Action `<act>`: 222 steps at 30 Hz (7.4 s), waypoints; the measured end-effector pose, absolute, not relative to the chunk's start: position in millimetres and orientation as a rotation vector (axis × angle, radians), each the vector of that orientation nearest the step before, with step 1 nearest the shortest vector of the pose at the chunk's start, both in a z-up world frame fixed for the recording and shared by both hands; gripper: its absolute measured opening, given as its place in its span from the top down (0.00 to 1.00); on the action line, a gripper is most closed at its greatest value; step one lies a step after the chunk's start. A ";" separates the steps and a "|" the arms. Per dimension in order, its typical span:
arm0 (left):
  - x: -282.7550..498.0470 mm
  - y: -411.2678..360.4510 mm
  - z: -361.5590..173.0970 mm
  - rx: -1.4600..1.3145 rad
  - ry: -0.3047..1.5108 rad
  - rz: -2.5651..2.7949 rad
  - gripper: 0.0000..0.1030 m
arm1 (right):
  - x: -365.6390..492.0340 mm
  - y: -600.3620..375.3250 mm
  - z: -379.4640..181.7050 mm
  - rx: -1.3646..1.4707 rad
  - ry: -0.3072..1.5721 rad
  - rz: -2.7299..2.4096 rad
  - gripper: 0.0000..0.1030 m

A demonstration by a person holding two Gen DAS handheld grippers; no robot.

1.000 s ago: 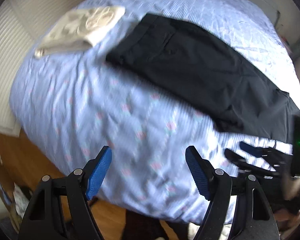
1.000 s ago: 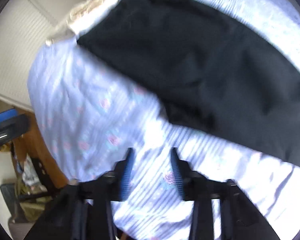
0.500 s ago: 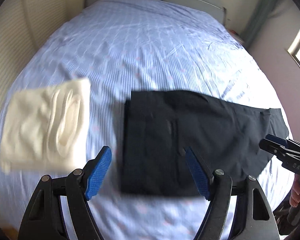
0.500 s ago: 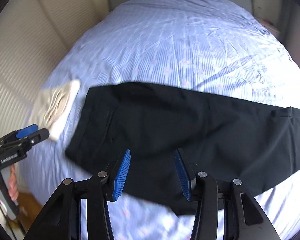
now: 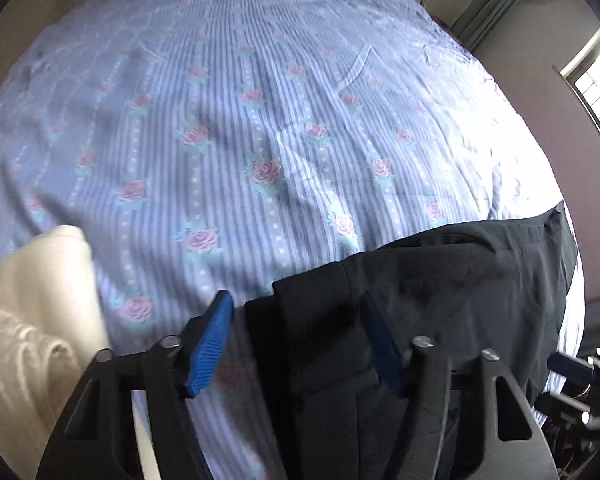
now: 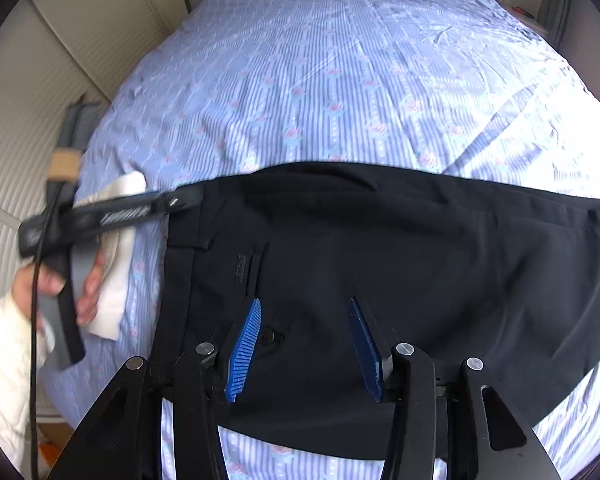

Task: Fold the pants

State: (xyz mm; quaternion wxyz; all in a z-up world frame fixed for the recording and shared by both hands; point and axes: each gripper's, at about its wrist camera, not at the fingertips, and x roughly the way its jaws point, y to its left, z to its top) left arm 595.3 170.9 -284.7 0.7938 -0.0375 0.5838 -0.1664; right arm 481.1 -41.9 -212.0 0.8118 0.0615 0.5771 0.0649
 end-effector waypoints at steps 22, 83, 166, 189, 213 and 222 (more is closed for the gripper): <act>570.9 166.6 -246.3 0.143 1.168 -0.115 0.52 | 460.6 -62.8 -187.5 0.124 1.174 0.103 0.54; 442.0 -460.8 -19.9 0.327 0.794 -1.074 0.34 | 212.1 -602.2 -20.1 0.553 0.656 -0.572 0.45; 651.1 -761.3 -336.2 0.652 1.383 -1.287 0.62 | 377.6 -840.7 -333.3 1.096 0.882 -0.503 0.71; 618.9 -641.6 -142.2 0.554 1.008 -1.368 0.88 | 388.2 -707.0 -108.3 0.442 0.812 -0.295 0.88; 603.1 -262.3 -209.8 0.437 1.132 -0.805 0.77 | 426.9 -343.1 -172.4 0.051 1.081 0.339 0.90; 565.3 -171.5 -261.5 0.227 1.343 -0.593 0.61 | 421.1 -329.1 -213.7 0.055 1.213 0.424 0.68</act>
